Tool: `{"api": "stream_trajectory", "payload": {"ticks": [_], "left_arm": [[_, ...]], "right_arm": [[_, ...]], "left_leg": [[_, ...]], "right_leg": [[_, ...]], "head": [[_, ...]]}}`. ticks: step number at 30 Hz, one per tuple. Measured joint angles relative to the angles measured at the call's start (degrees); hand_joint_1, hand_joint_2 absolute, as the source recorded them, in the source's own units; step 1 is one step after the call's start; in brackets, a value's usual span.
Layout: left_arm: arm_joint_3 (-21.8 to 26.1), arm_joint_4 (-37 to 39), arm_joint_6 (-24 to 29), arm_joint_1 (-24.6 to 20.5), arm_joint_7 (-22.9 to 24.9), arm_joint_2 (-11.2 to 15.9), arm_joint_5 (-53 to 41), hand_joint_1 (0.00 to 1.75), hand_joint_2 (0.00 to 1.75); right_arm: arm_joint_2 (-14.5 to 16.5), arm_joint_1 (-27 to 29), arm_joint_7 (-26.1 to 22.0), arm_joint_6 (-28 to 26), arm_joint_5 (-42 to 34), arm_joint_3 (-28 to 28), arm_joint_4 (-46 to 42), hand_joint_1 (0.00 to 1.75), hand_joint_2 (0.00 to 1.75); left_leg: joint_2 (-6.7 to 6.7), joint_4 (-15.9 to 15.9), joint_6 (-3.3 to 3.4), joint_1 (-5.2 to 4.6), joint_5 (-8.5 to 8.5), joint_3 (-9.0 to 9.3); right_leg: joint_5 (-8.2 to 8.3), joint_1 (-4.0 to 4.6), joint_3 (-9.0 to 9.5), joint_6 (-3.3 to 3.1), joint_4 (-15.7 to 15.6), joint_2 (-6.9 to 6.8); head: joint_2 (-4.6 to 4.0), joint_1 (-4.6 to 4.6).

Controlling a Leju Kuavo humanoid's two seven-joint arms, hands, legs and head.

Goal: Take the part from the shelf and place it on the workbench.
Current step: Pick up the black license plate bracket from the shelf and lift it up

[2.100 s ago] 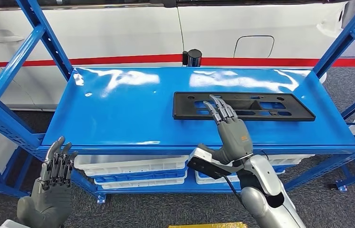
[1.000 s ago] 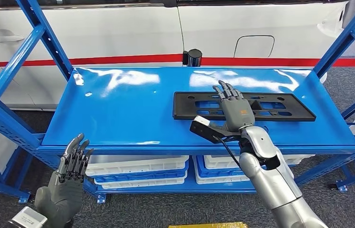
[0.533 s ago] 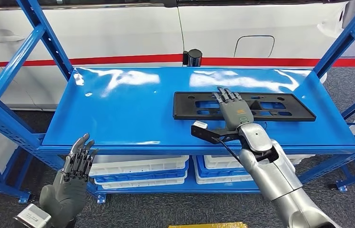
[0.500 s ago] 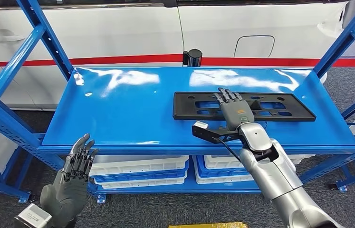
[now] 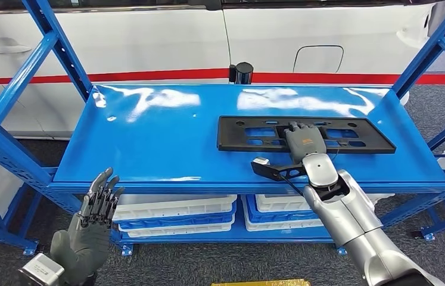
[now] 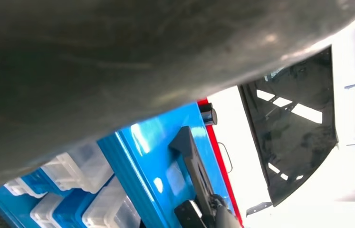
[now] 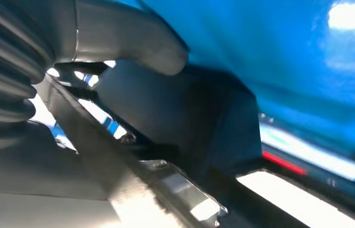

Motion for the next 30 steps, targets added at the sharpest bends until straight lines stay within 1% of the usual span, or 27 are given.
{"api": "stream_trajectory", "payload": {"ticks": [7,13,16,18,20,22,26,29,30], "left_arm": [[-0.05,0.04,0.58,0.43,0.51,0.9,0.16,0.0,0.0],[-0.05,0.04,1.19,0.45,0.6,1.08,0.25,0.0,0.0],[-0.04,0.01,1.27,0.58,0.65,1.15,0.26,0.0,0.0],[-0.03,-0.04,1.31,0.89,0.61,1.18,0.22,0.0,0.0],[0.05,-0.07,1.09,1.26,0.27,0.93,-0.04,0.0,0.87],[0.27,-0.07,0.72,1.58,-0.16,0.29,-0.59,0.0,1.75],[0.96,-0.07,0.66,2.77,-0.61,-0.98,-1.47,0.0,1.75],[1.43,-0.07,0.96,3.74,-1.03,-1.72,-1.79,0.0,1.75],[1.55,-0.08,1.0,3.96,-1.16,-1.89,-1.81,0.0,1.31]], "right_arm": [[-0.22,0.9,-0.12,-0.03,-1.07,-0.31,-0.2,1.75,1.75],[-0.25,1.85,-0.48,-0.28,-2.64,-1.14,-1.36,1.75,1.75],[-0.24,2.69,-0.53,-1.3,-4.02,-1.62,-2.5,1.75,1.75],[-0.16,3.7,-0.32,-2.92,-5.04,-2.22,-4.14,1.75,1.75],[0.2,5.35,0.12,-5.66,-5.51,-3.07,-6.85,1.75,1.75],[0.84,7.32,0.4,-9.67,-5.05,-4.12,-10.83,1.75,1.75],[2.35,10.41,-0.54,-16.92,-2.59,-5.61,-21.64,1.75,1.75],[3.34,11.14,-1.64,-19.8,-1.61,-5.79,-29.95,1.75,1.75],[3.58,11.17,-1.9,-20.22,-1.49,-5.79,-32.03,1.75,1.75]], "left_leg": [[-0.01,0.0,0.0,0.0,0.0,0.02],[-0.01,0.0,0.0,0.0,0.0,0.05],[-0.01,0.0,0.0,0.0,0.0,0.06],[-0.01,0.0,0.0,-0.01,0.0,0.05],[-0.03,0.0,0.0,-0.01,0.0,0.0],[-0.04,0.0,0.0,-0.03,0.0,-0.11],[0.01,0.0,0.0,-0.03,-0.01,-0.23],[-0.01,-0.01,-0.01,-0.01,-0.01,-0.28],[-0.02,-0.01,-0.01,-0.01,-0.01,-0.29]], "right_leg": [[0.0,0.0,0.02,0.0,0.0,0.0],[0.0,0.0,0.02,0.0,0.0,-0.01],[0.0,0.0,0.07,0.0,0.0,-0.01],[0.0,0.0,0.1,0.0,0.0,-0.01],[0.0,-0.01,0.07,0.01,0.0,-0.02],[0.0,-0.01,0.0,0.01,0.01,-0.02],[0.0,0.0,-0.14,0.01,0.01,0.0],[-0.01,0.0,-0.23,0.01,0.01,-0.01],[-0.02,0.01,-0.24,0.0,0.01,-0.03]], "head": [[0.0,0.0],[0.0,0.01],[0.0,0.01],[0.0,0.01],[0.0,0.01],[0.0,0.01],[0.0,-0.01],[0.0,-0.02],[0.0,-0.01]]}}
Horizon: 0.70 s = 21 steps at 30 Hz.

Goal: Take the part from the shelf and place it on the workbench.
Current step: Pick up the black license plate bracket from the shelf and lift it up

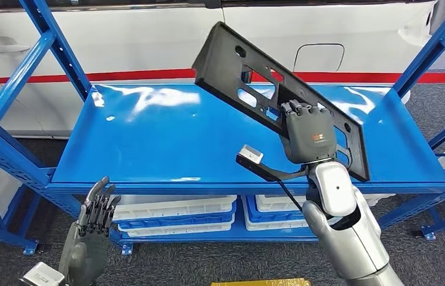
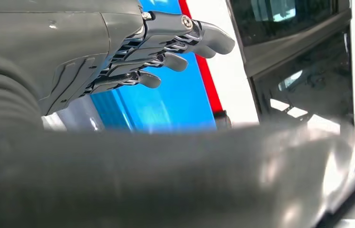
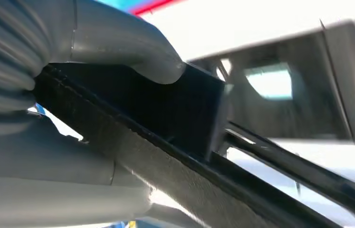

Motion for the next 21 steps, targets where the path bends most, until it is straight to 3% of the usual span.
{"api": "stream_trajectory", "payload": {"ticks": [3,9,21], "left_arm": [[0.28,-0.01,0.16,0.48,-0.51,-0.44,0.0,0.0,0.0],[0.91,-0.03,0.27,1.06,-1.97,-1.0,0.72,0.0,0.0],[1.57,-0.17,1.14,1.37,-3.45,-1.85,0.6,0.0,0.0]], "right_arm": [[0.38,0.12,-1.07,-1.87,0.05,-0.04,-4.4,1.75,1.75],[0.63,0.22,-3.89,-6.63,-0.42,0.03,-9.51,1.75,1.75],[1.14,-0.26,-5.86,-8.46,0.23,0.97,-12.35,1.75,1.75]], "left_leg": [[-0.02,-0.01,0.0,0.01,0.0,0.0],[0.0,-0.01,0.01,-0.02,0.01,0.02],[-0.02,0.0,0.01,-0.04,0.01,0.01]], "right_leg": [[-0.01,0.0,0.01,0.0,0.0,-0.02],[0.01,-0.04,0.04,0.0,-0.01,-0.01],[0.02,-0.03,0.06,0.01,-0.01,-0.02]], "head": [[0.0,0.01],[0.0,0.02],[0.0,0.01]]}}
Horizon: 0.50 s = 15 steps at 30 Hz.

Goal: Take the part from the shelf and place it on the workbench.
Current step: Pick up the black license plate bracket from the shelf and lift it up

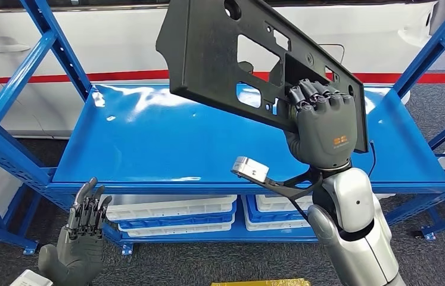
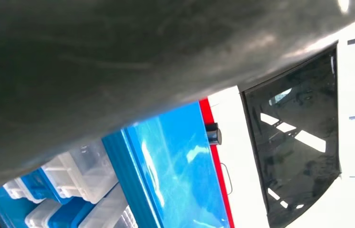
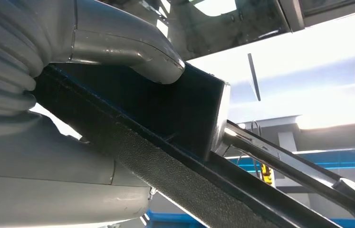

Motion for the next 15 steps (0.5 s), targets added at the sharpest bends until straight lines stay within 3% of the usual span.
{"api": "stream_trajectory", "payload": {"ticks": [10,13,15], "left_arm": [[1.05,-0.34,-0.15,0.15,-0.74,-0.58,-0.18,0.0,0.0],[1.22,-0.41,-0.28,0.15,-0.85,-0.6,-0.45,0.0,0.0],[1.28,-0.65,-0.37,0.17,-1.02,-0.76,-0.59,0.0,0.0]], "right_arm": [[0.13,-1.71,-0.68,0.44,-0.1,2.22,-0.49,1.75,1.75],[0.18,-2.02,-0.86,0.73,-0.2,2.62,-0.49,1.75,1.75],[0.22,-2.32,-0.97,0.99,-0.38,2.83,-0.54,1.75,1.75]], "left_leg": [[-0.02,0.09,0.22,-0.54,-0.09,-0.05],[-0.02,0.08,0.74,-0.86,-0.03,-0.14],[0.01,-0.42,1.39,-0.59,0.43,0.17]], "right_leg": [[0.11,-0.47,-0.04,0.22,-0.07,0.0],[0.26,-0.74,-0.06,0.67,-0.23,0.0],[-0.04,-0.78,-0.37,1.02,0.12,0.03]], "head": [[0.0,-0.01],[0.0,-0.03],[0.0,0.0]]}}
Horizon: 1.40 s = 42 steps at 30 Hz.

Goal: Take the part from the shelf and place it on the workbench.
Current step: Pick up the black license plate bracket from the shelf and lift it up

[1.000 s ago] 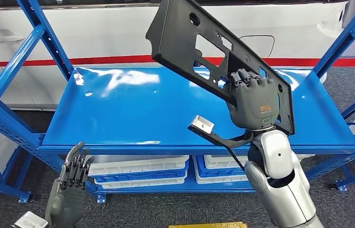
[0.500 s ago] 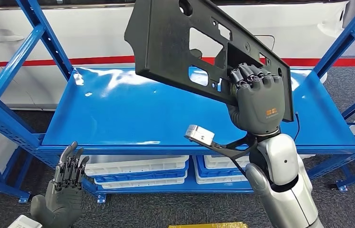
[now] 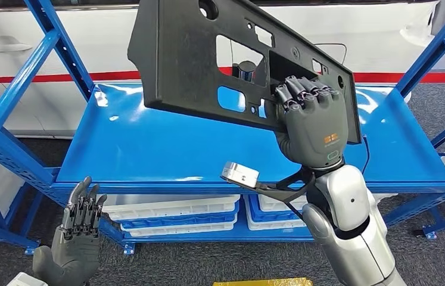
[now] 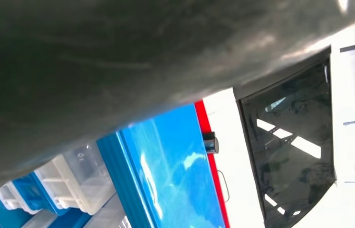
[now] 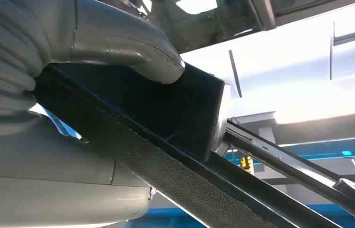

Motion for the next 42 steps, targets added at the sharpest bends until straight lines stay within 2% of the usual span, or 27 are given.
{"api": "stream_trajectory", "payload": {"ticks": [2,4,6,7,9,11,13,15,17,18,20,21,22,23,25,26,28,30,31,33,35,36,37,38,39,41,42], "left_arm": [[0.08,-0.25,-0.01,0.02,-0.17,-0.32,-0.25,0.0,0.0],[0.22,-0.31,0.0,0.05,-0.26,-0.57,-0.5,0.0,0.0],[0.42,-0.31,0.0,0.11,-0.27,-0.7,-0.65,0.0,0.0],[0.49,-0.31,0.0,0.13,-0.27,-0.74,-0.69,0.0,0.0],[0.63,-0.31,0.0,0.14,-0.27,-0.8,-0.76,0.0,0.0],[0.74,-0.31,0.01,0.15,-0.27,-0.86,-0.8,0.0,0.0],[0.79,-0.33,0.0,0.21,-0.29,-0.92,-0.8,0.0,0.0],[0.81,-0.43,0.0,0.36,-0.31,-0.95,-0.81,0.0,0.0],[0.84,-0.59,0.01,0.48,-0.33,-0.95,-0.82,0.0,0.0],[0.85,-0.64,0.01,0.52,-0.33,-0.95,-0.82,0.0,0.0],[0.88,-0.66,0.01,0.59,-0.33,-0.94,-0.82,0.0,0.0],[0.9,-0.66,0.01,0.62,-0.33,-0.94,-0.82,0.0,0.0],[0.91,-0.66,0.01,0.65,-0.33,-0.94,-0.82,0.0,0.0],[0.92,-0.66,0.01,0.66,-0.33,-0.94,-0.82,0.0,0.0],[0.95,-0.65,0.01,0.62,-0.33,-0.94,-0.82,0.0,0.0],[0.97,-0.64,0.01,0.62,-0.33,-0.95,-0.82,0.0,0.0],[1.05,-0.63,0.01,0.61,-0.33,-0.96,-0.82,0.0,0.0],[1.16,-0.66,0.01,0.62,-0.34,-0.97,-0.82,0.0,0.0],[1.23,-0.68,0.01,0.62,-0.34,-1.01,-0.82,0.0,0.0],[1.34,-0.73,0.0,0.61,-0.36,-1.14,-0.82,0.0,0.0],[1.39,-0.74,-0.05,0.62,-0.36,-1.24,-0.82,0.0,0.0],[1.4,-0.74,-0.08,0.62,-0.36,-1.25,-0.82,0.0,0.0],[1.4,-0.74,-0.11,0.63,-0.36,-1.25,-0.82,0.0,0.0],[1.41,-0.74,-0.12,0.63,-0.36,-1.25,-0.82,0.0,0.0],[1.41,-0.74,-0.11,0.63,-0.36,-1.25,-0.82,0.0,0.0],[1.41,-0.74,-0.11,0.62,-0.36,-1.26,-0.82,0.0,0.0],[1.42,-0.74,-0.11,0.62,-0.37,-1.27,-0.82,0.0,0.0]], "right_arm": [[0.02,-0.45,-0.11,0.36,-0.14,0.27,-0.09,1.75,1.75],[0.01,-0.77,-0.19,0.72,-0.24,0.62,-0.12,1.75,1.75],[0.01,-0.8,-0.21,0.9,-0.31,0.95,-0.12,1.75,1.75],[-0.01,-0.83,-0.21,0.96,-0.31,1.05,-0.12,1.75,1.75],[-0.05,-0.96,-0.21,0.98,-0.31,1.17,-0.12,1.75,1.75],[-0.07,-1.1,-0.21,0.99,-0.31,1.26,-0.13,1.75,1.75],[-0.09,-1.2,-0.21,1.0,-0.31,1.38,-0.15,1.75,1.75],[-0.1,-1.33,-0.21,1.0,-0.31,1.45,-0.16,1.75,1.75],[-0.05,-1.5,-0.21,1.01,-0.31,1.49,-0.16,1.75,1.75],[-0.04,-1.57,-0.21,1.02,-0.31,1.51,-0.16,1.75,1.75],[-0.03,-1.58,-0.21,1.04,-0.31,1.55,-0.16,1.75,1.75],[-0.03,-1.57,-0.21,1.05,-0.31,1.58,-0.16,1.75,1.75],[-0.03,-1.57,-0.21,1.06,-0.31,1.63,-0.16,1.75,1.75],[-0.03,-1.57,-0.21,1.07,-0.31,1.69,-0.16,1.75,1.75],[-0.03,-1.63,-0.21,1.07,-0.31,1.8,-0.17,1.75,1.75],[-0.03,-1.68,-0.21,1.07,-0.31,1.86,-0.19,1.75,1.75],[-0.01,-1.77,-0.21,1.08,-0.31,1.97,-0.22,1.75,1.75],[-0.01,-1.78,-0.22,1.09,-0.31,2.06,-0.23,1.75,1.75],[-0.02,-1.78,-0.22,1.09,-0.31,2.08,-0.23,1.75,1.75],[-0.04,-1.79,-0.23,1.09,-0.31,2.08,-0.23,1.75,1.75],[-0.05,-1.77,-0.23,1.09,-0.31,2.09,-0.23,1.75,1.75],[-0.07,-1.75,-0.23,1.09,-0.31,2.09,-0.23,1.75,1.75],[-0.1,-1.74,-0.22,1.09,-0.31,2.1,-0.23,1.75,1.75],[-0.11,-1.74,-0.22,1.09,-0.31,2.1,-0.23,1.75,1.75],[-0.13,-1.78,-0.22,1.09,-0.31,2.1,-0.23,1.75,1.75],[-0.1,-1.89,-0.22,1.09,-0.31,2.11,-0.25,1.75,1.75],[-0.11,-1.97,-0.22,1.09,-0.31,2.11,-0.26,1.75,1.75]], "left_leg": [[0.04,-0.53,0.64,0.39,0.48,0.27],[0.03,-0.59,0.89,0.42,0.65,0.04],[-0.08,-0.57,0.89,0.39,0.7,-0.1],[-0.19,-0.57,0.85,0.39,0.72,-0.08],[-0.41,-0.56,0.69,0.39,0.78,0.04],[-0.56,-0.54,0.21,0.26,0.99,-0.17],[-0.65,-0.58,-0.52,0.2,1.39,-0.53],[-0.64,-0.41,-1.29,0.21,1.28,-0.79],[-0.43,2.41,-2.16,0.43,-1.2,-1.88],[-0.31,5.51,-2.6,0.74,-3.32,-3.05],[-0.14,12.51,-3.38,1.4,-6.88,-5.63],[-0.02,14.59,-3.77,1.77,-7.44,-6.27],[0.13,14.37,-4.17,2.17,-6.73,-5.78],[0.29,12.07,-4.61,2.6,-5.16,-4.24],[0.43,4.54,-5.58,3.23,-2.16,0.17],[0.32,1.99,-5.64,3.29,-1.46,1.5],[0.01,0.66,-4.96,2.97,-1.44,1.73],[-0.03,0.53,-3.62,2.71,-0.97,0.93],[-0.03,0.44,-2.9,2.57,-0.56,0.55],[0.01,0.26,-1.56,2.42,0.32,-0.43],[0.01,0.28,-0.78,2.04,1.05,-1.51],[0.0,0.29,-0.55,1.79,1.42,-2.01],[-0.02,0.3,-0.42,1.53,1.78,-2.44],[-0.06,0.3,-0.34,1.26,2.14,-2.82],[-0.11,0.3,-0.31,1.03,2.46,-3.11],[-0.17,0.25,-0.46,0.66,3.1,-3.53],[-0.16,0.21,-0.66,0.59,3.42,-3.62]], "right_leg": [[-1.98,0.08,-2.09,-0.34,3.86,0.09],[-4.97,0.19,-6.24,-0.84,11.89,0.19],[-5.76,0.3,-9.23,-0.57,17.0,0.22],[-4.63,0.35,-9.15,-0.12,16.14,0.22],[-0.71,0.42,-6.2,0.63,8.53,0.22],[2.0,0.75,-3.27,0.28,2.11,0.25],[2.61,1.1,-2.78,-0.42,0.77,0.28],[3.01,0.6,-3.07,-1.1,0.26,0.21],[3.53,-0.05,-3.24,-2.02,-0.16,0.06],[3.68,-0.11,-3.37,-2.31,-0.19,-0.03],[3.92,-0.16,-3.71,-2.53,-0.17,-0.21],[4.07,-0.24,-3.89,-2.49,-0.14,-0.28],[4.21,-0.4,-4.05,-2.36,-0.08,-0.33],[4.33,-0.64,-4.18,-2.21,0.03,-0.35],[4.45,-0.88,-4.56,-1.62,0.48,-0.34],[4.55,-0.8,-4.81,-1.25,0.69,-0.31],[5.0,-0.56,-5.34,-0.34,0.78,-0.24],[5.31,-0.69,-5.84,0.45,0.67,-0.22],[4.75,-0.8,-6.45,0.53,1.29,-0.2],[1.5,-0.79,-8.99,-0.08,6.36,-0.11],[-2.31,-0.35,-11.95,-0.73,14.24,0.01],[-3.33,-0.1,-12.68,-0.78,16.89,0.06],[-3.46,0.17,-12.27,-0.71,17.34,0.1],[-2.86,0.51,-10.67,-0.64,15.54,0.13],[-1.82,0.88,-8.12,-0.71,11.84,0.15],[-0.22,1.68,-2.92,-1.45,3.87,0.17],[0.21,1.97,-1.62,-1.8,1.67,0.17]], "head": [[0.0,0.16],[0.0,0.24],[0.0,0.23],[0.0,0.26],[0.0,0.28],[0.0,0.2],[0.0,0.23],[0.0,0.32],[0.0,0.14],[0.0,0.05],[0.0,-0.02],[0.0,-0.02],[0.0,-0.03],[0.0,-0.03],[0.0,-0.2],[0.0,-0.31],[0.0,-0.5],[0.0,-0.45],[0.0,-0.42],[0.0,-0.29],[0.0,-0.21],[0.0,-0.21],[0.0,-0.21],[0.0,-0.2],[0.0,-0.21],[0.0,-0.31],[0.0,-0.25]]}}
